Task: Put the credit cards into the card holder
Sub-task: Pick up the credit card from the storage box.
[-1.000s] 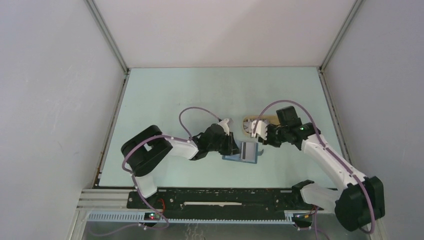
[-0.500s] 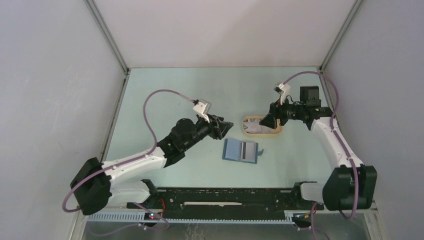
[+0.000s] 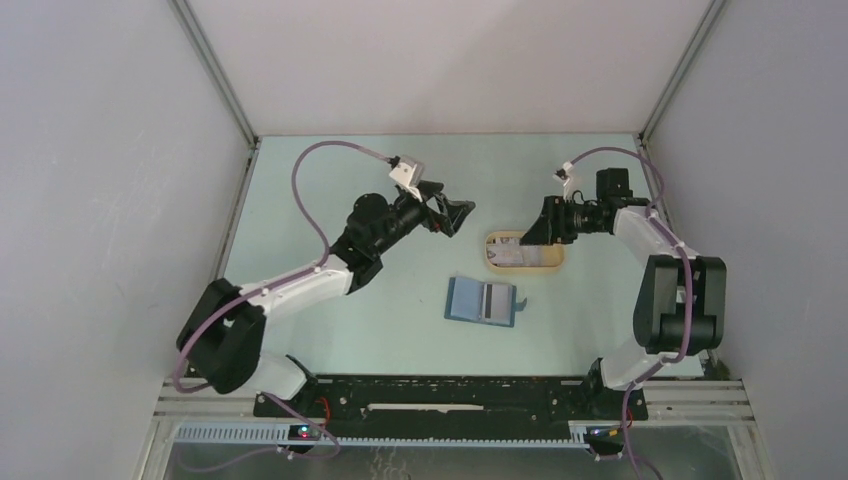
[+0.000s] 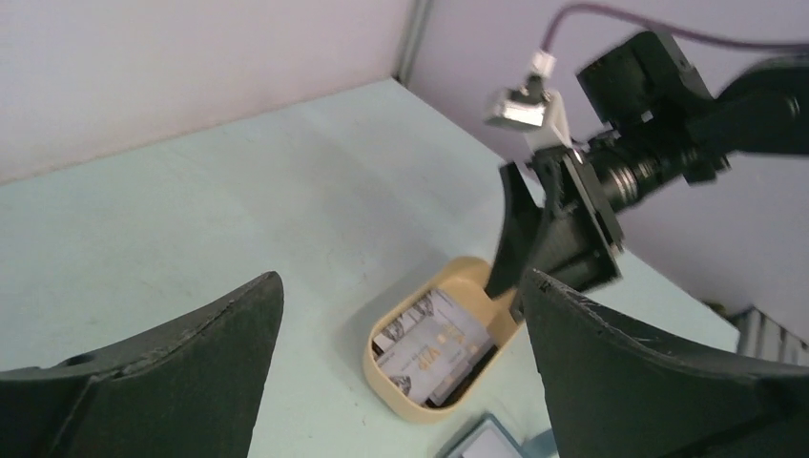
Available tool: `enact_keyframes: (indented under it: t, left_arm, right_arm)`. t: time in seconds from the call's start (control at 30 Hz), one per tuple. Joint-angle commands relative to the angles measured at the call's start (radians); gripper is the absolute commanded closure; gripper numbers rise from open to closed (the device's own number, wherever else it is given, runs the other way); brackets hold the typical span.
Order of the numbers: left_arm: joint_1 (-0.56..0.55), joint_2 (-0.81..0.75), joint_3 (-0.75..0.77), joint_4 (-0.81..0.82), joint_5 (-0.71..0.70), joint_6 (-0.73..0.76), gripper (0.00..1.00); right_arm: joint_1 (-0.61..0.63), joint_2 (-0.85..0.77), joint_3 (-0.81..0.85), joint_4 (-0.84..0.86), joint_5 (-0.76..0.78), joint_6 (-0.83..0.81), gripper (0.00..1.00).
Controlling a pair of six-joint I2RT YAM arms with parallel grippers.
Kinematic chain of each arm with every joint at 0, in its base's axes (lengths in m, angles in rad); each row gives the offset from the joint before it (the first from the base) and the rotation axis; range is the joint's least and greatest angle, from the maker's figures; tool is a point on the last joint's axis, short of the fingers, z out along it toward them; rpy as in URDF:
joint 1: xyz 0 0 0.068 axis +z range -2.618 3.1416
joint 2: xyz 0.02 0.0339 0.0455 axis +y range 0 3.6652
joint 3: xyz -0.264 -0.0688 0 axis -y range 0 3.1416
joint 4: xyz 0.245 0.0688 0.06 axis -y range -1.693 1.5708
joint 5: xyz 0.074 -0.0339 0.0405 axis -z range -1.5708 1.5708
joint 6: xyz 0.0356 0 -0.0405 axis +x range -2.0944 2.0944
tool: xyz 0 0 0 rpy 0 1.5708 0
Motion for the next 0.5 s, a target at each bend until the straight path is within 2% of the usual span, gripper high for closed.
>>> enact_keyframes:
  t: [0.0, 0.13, 0.23, 0.33, 0.47]
  left_arm:
    - [0.029, 0.102, 0.053, 0.019, 0.244, -0.077, 0.0]
    - [0.032, 0.189, 0.068, 0.012, 0.295, -0.117, 0.01]
    - [0.033, 0.26, 0.155, -0.122, 0.294, -0.111, 0.04]
    - [0.033, 0.323, 0.226, -0.255, 0.27, -0.098, 0.06]
    - [0.032, 0.371, 0.272, -0.324, 0.284, -0.106, 0.1]
  right_arm:
    - [-0.012, 0.075, 0.069, -0.019, 0.079, 0.014, 0.28]
    - [0.005, 0.096, 0.07, 0.022, 0.258, 0.061, 0.23]
    - [0.034, 0.111, 0.073, 0.053, 0.386, 0.118, 0.2]
    - [0.052, 0.14, 0.084, 0.064, 0.434, 0.172, 0.18]
    - [0.056, 0.183, 0.106, 0.06, 0.443, 0.222, 0.16]
